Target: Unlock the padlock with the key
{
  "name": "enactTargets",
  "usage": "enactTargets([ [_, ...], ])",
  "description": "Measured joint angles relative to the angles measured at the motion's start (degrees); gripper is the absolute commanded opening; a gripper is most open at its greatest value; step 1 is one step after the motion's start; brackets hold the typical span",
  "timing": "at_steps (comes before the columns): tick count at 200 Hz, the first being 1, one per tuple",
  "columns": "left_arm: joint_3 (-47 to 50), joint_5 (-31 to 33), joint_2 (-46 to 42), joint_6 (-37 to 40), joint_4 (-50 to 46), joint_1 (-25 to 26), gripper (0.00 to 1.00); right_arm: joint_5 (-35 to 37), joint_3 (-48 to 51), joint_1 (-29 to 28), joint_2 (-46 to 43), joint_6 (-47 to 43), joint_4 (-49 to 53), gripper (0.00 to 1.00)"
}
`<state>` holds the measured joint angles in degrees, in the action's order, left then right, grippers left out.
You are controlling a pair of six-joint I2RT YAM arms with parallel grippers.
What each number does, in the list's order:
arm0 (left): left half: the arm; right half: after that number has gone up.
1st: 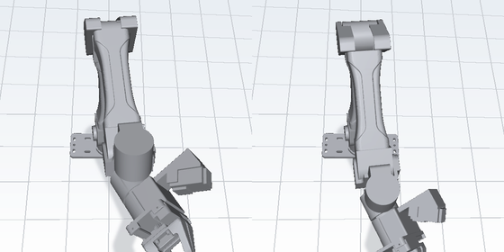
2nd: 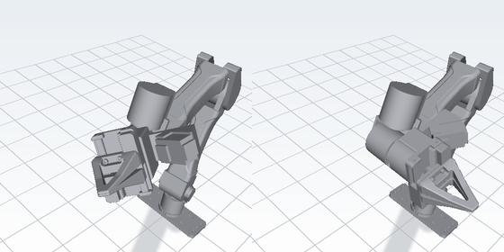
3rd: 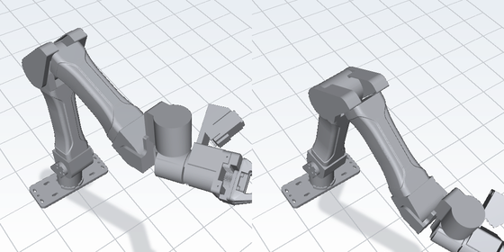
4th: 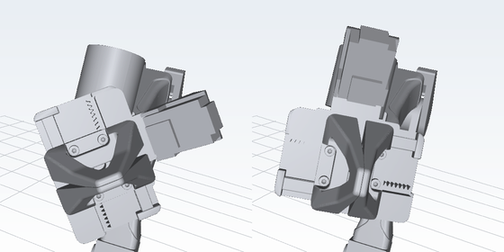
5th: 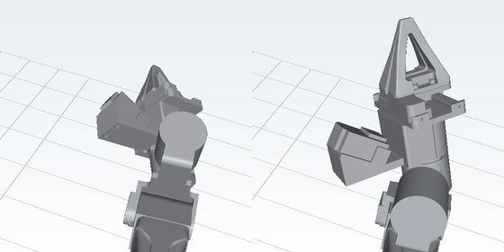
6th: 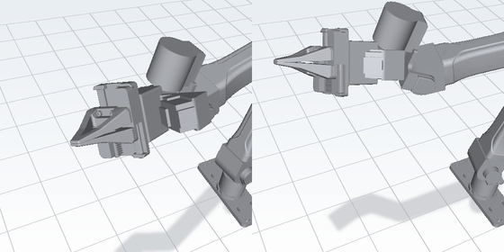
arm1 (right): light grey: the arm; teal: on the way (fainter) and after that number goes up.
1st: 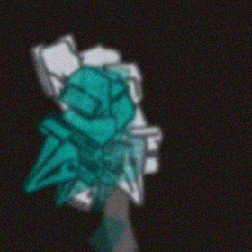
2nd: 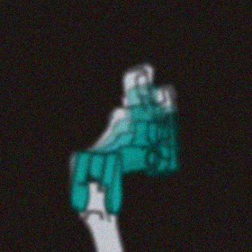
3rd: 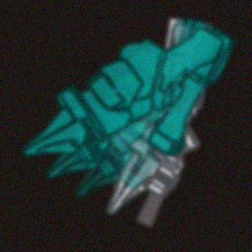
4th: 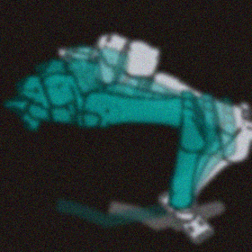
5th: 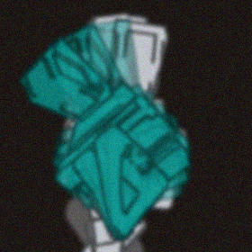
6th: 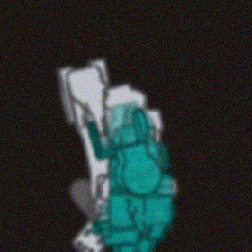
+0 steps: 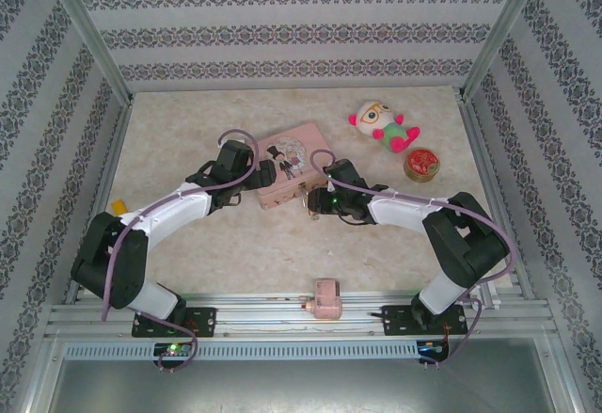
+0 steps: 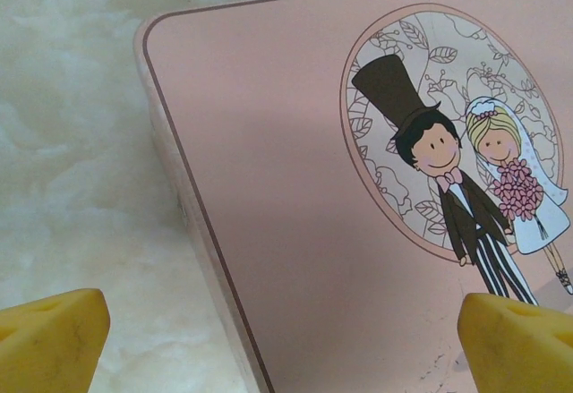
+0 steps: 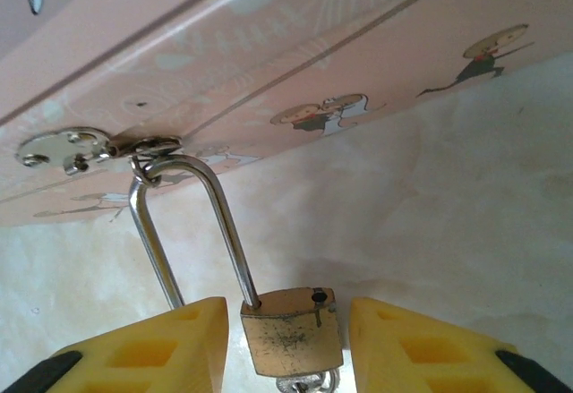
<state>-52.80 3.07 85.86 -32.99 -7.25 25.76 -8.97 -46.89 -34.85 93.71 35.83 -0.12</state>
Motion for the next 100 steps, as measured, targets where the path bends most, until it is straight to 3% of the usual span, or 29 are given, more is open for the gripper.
enactTargets([
  [100,-1.46,-1.33,2.93,1.09,0.37,0.00,0.99,4.52,-5.77,-3.32,4.90,-0.94,6.25,0.47],
])
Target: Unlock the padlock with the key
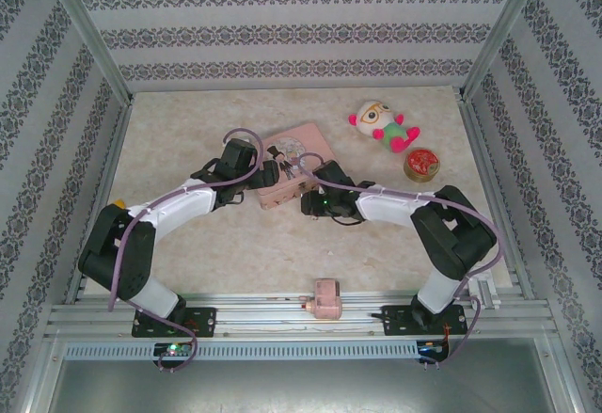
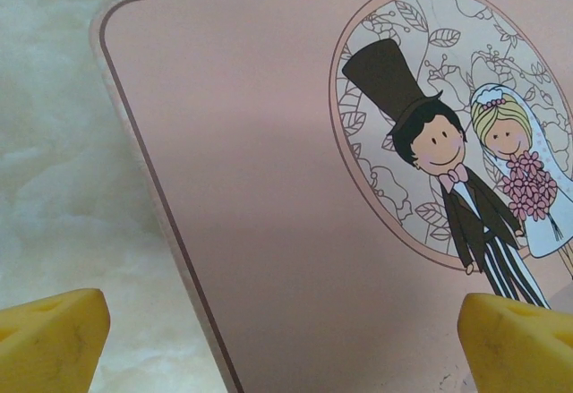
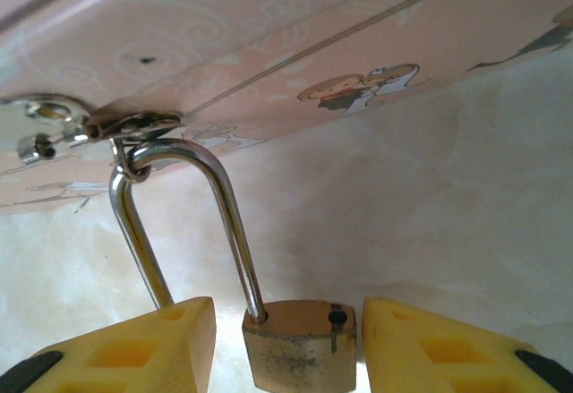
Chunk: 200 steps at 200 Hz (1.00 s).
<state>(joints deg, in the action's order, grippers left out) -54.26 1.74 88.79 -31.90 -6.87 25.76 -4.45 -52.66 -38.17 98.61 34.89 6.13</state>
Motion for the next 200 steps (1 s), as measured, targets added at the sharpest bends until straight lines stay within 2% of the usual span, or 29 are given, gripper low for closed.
enactTargets([
  [69,-0.42,0.02,0.00,0.26,0.00,0.00,0.99,6.54,-4.20,-2.86,1.57,-1.68,6.93,0.47],
  [200,-0.42,0.04,-0.02,0.24,-0.02,0.00,0.99,7.02,-1.29,-3.52,1.62,-0.15,5.64,0.47],
])
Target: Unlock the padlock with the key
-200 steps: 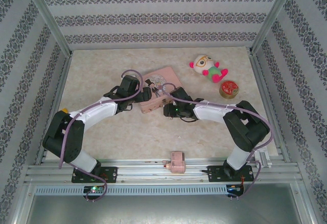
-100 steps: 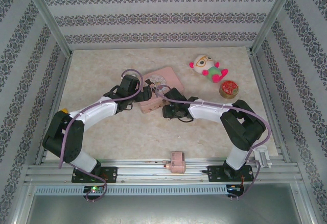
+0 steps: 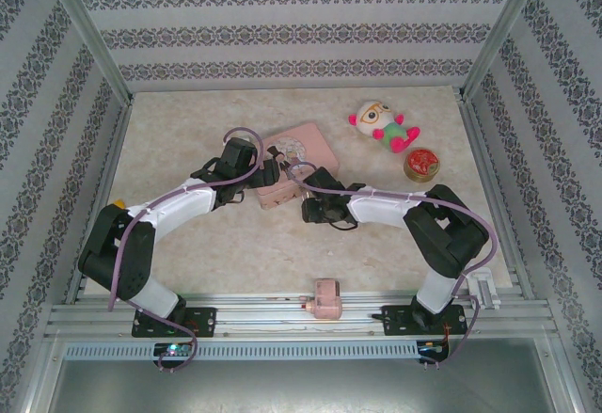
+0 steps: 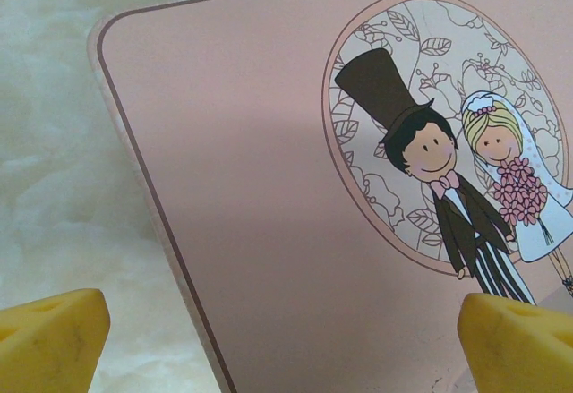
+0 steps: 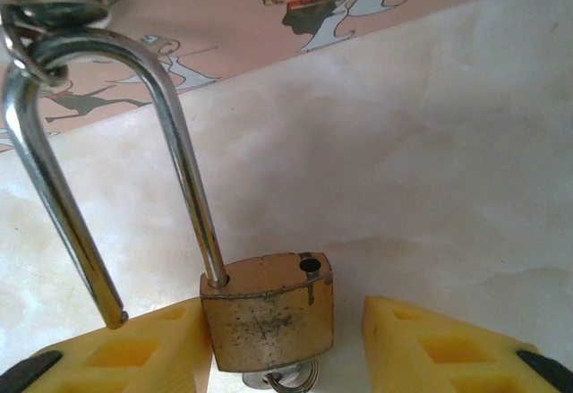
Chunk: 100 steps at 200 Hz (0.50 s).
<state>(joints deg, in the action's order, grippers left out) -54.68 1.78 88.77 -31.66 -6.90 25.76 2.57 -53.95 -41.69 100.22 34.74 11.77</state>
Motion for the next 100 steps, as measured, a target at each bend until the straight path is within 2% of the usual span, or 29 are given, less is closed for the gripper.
enactTargets([
  [47,0.00,0.00,-0.02,0.00,0.00,0.00,0.99,0.48,-0.42,-0.11,0.46,-0.22,0.24,0.41],
  [100,0.00,0.39,-0.76,0.24,-0.02,0.00,0.99,1.03,-0.94,-0.09,0.85,-0.55,0.87,0.27],
])
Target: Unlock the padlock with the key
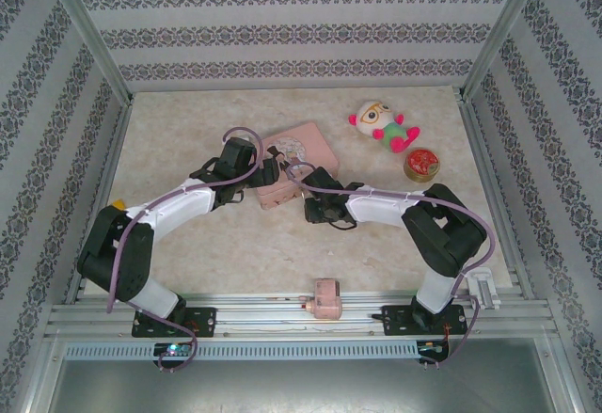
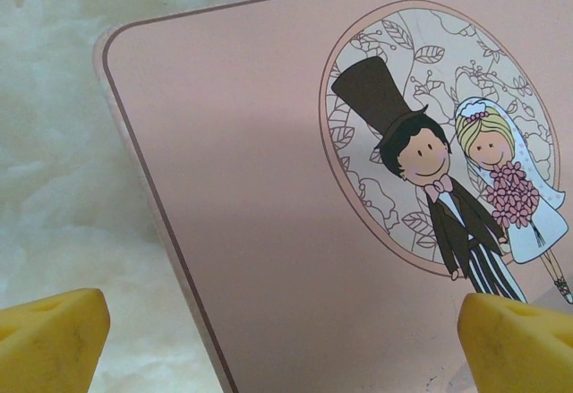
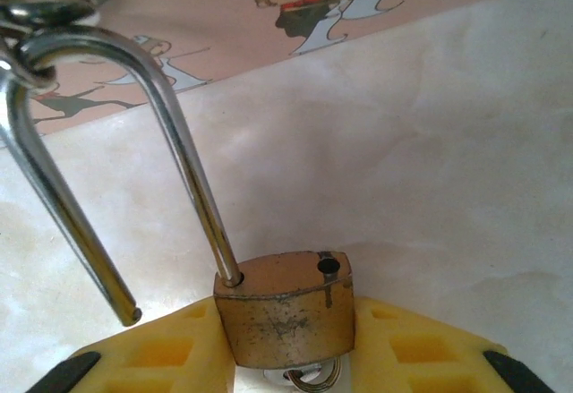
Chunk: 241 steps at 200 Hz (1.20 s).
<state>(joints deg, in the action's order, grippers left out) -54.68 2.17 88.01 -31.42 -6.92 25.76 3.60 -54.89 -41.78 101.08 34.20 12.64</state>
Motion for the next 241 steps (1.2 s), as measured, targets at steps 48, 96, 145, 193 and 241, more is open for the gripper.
enactTargets([
  [48,0.00,1.92,-1.68,1.27,0.00,0.15,0.99,-0.70,3.02,0.33,-1.60,0.37,-4.20,0.10],
  [96,0.59,4.07,-2.03,1.49,0.04,1.60,0.99,-2.69,5.53,1.16,-2.89,1.62,-7.80,0.00],
  [145,1.36,5.14,-1.79,1.66,0.04,2.69,0.99,-4.24,6.56,1.84,-3.34,3.41,-9.53,0.00],
  [193,2.19,5.64,-1.20,2.12,0.04,2.69,0.99,-7.17,9.38,3.26,-4.31,6.03,-14.23,0.00],
  [241,2.49,6.25,-0.72,3.23,0.02,2.71,0.99,-10.23,10.47,4.57,-4.61,8.46,-16.55,0.00],
])
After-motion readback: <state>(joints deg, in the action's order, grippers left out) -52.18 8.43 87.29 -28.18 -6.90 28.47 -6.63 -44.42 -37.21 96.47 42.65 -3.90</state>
